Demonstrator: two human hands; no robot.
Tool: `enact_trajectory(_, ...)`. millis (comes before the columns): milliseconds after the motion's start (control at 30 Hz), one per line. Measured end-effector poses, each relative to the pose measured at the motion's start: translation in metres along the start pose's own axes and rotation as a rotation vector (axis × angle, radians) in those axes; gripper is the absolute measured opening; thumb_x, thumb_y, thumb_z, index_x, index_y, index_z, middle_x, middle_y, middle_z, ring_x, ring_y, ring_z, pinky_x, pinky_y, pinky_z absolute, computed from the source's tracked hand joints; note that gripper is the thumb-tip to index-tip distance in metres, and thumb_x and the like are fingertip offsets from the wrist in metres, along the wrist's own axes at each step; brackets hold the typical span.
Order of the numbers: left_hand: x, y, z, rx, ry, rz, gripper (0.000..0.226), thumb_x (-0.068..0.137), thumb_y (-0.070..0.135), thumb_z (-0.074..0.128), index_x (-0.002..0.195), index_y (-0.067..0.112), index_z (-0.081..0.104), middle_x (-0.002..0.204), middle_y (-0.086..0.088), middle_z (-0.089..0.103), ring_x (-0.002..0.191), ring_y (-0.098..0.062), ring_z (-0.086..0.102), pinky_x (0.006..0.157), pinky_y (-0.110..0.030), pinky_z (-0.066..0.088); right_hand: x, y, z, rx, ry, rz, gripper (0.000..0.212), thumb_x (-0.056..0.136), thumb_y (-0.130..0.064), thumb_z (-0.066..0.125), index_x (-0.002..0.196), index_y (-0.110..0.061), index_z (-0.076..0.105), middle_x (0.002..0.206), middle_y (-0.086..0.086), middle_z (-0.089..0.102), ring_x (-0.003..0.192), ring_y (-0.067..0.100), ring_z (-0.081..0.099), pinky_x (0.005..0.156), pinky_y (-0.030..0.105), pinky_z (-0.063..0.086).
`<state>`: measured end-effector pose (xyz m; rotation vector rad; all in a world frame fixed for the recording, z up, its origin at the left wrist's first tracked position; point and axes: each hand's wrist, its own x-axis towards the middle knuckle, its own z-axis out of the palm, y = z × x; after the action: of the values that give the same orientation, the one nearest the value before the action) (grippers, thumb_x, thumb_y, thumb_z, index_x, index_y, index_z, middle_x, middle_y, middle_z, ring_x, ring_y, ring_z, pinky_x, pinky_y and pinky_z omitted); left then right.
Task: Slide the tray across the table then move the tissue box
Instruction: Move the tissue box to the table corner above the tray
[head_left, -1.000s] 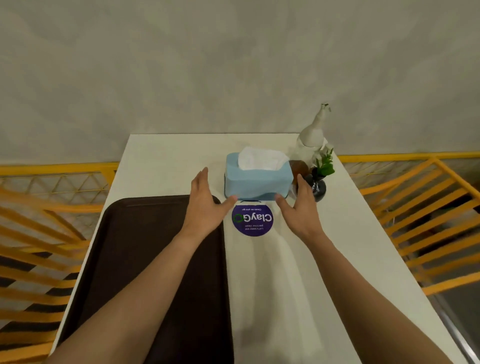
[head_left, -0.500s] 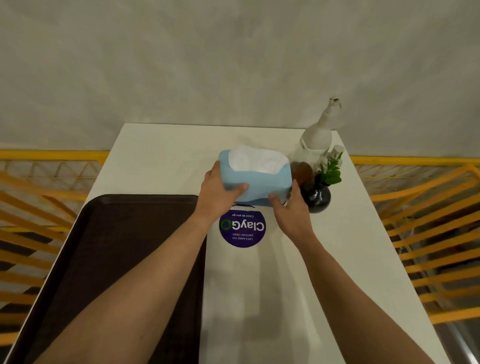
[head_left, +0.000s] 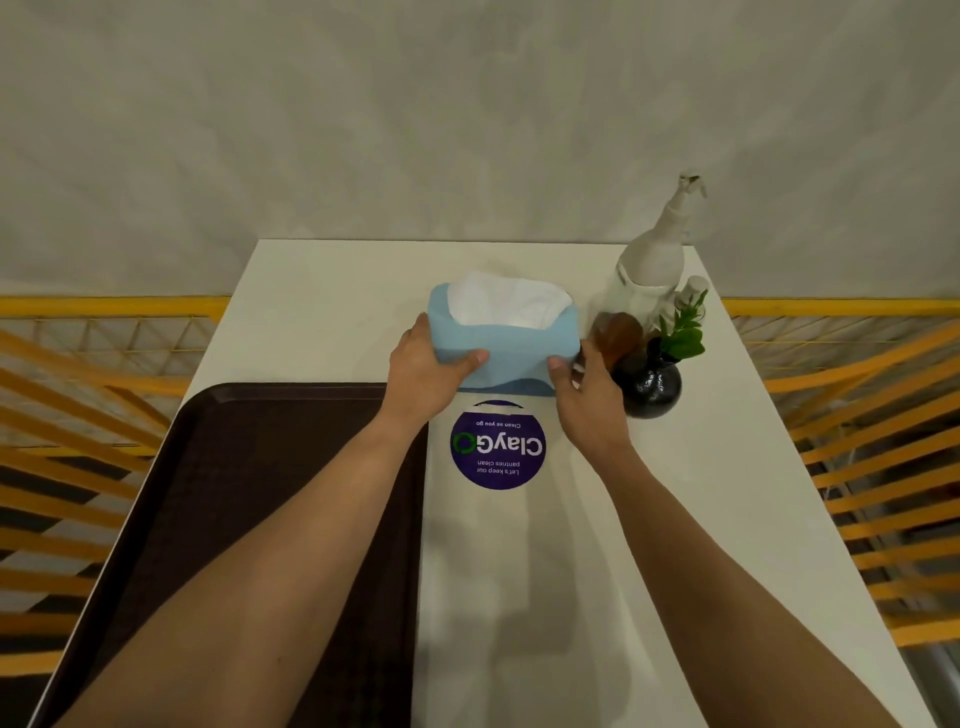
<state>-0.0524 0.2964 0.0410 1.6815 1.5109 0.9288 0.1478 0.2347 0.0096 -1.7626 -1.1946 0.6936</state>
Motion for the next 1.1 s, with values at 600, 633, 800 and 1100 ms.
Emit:
enact_trajectory(600,0.035,-0.073,-0.122,0.01,0.004,-0.065,0.067,0.081,0.044,0.081,0.135,0.018,0.052,0.122,0.001,0.06,0.109,-0.018,0.057,0.087,-0.029,0.05,0.008,-0.071,0.109,-0.154,-0.151,-0.035,0.052,0.106,-0.049,0.037,0.145,-0.016,0.047,0.137,0.005,0.06,0.104,0.015,0.054,0.081,0.03,0.049)
enact_trajectory(633,0.039,-0.085,-0.14,0.012,0.003,-0.066,0.067,0.081,0.044,0.081,0.136,0.018,0.052,0.121,0.003,0.059,0.108,-0.017,0.056,0.085,-0.026,0.049,0.006,-0.081,0.127,-0.151,-0.156,-0.031,0.054,0.105,-0.051,0.038,0.145,-0.016,0.047,0.138,0.006,0.059,0.106,0.017,0.055,0.082,0.03,0.047)
enact_trajectory(800,0.037,-0.089,-0.151,0.006,0.026,-0.063,0.068,0.081,0.044,0.081,0.136,0.019,0.05,0.116,0.008,0.054,0.104,-0.01,0.051,0.064,-0.007,0.039,0.008,-0.083,0.134,-0.16,-0.166,-0.033,0.059,0.101,-0.056,0.044,0.146,-0.017,0.047,0.14,0.003,0.059,0.108,0.013,0.055,0.082,0.022,0.04)
enact_trajectory(1100,0.05,-0.136,-0.219,-0.031,0.025,-0.068,0.069,0.078,0.045,0.084,0.133,0.018,0.054,0.121,0.001,0.061,0.11,-0.02,0.059,0.084,-0.029,0.054,-0.009,-0.12,0.198,-0.165,-0.205,-0.043,0.059,0.101,-0.051,0.051,0.149,-0.017,0.045,0.143,0.003,0.057,0.117,0.019,0.062,0.088,0.024,0.042)
